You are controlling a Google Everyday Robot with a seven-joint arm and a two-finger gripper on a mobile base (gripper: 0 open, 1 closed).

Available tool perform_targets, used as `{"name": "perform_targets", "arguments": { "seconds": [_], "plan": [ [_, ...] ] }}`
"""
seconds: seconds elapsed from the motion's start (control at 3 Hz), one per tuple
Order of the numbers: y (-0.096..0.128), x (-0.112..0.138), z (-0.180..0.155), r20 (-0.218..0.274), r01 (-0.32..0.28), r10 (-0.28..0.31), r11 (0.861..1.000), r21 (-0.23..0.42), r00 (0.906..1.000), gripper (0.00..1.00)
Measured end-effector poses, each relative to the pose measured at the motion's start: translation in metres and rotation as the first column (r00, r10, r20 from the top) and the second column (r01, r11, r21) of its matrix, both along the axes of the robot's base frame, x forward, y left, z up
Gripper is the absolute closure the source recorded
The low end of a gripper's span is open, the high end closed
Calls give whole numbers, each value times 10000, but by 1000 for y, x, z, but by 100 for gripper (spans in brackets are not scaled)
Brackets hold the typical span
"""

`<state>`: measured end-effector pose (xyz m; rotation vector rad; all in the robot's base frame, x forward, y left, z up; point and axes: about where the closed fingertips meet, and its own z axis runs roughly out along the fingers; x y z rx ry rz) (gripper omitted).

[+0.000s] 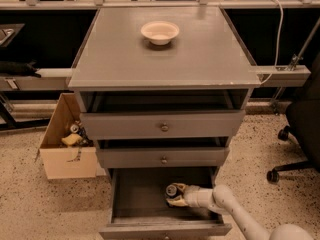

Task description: Place pepsi can into bottom drawer

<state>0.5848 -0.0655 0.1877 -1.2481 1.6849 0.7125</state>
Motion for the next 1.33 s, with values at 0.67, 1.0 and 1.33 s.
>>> {"name": "perform_targets", "arguments": {
  "seconds": [0.67, 1.0, 1.33],
  "plan": [
    [-5, 6, -8, -140, 179, -176, 9996, 195, 9997, 28],
    [-16, 8, -10, -29, 348, -347, 9984, 456, 9994, 4],
    [-27, 6, 3, 332, 520, -547, 9956, 776, 9980, 0]
  ]
}}
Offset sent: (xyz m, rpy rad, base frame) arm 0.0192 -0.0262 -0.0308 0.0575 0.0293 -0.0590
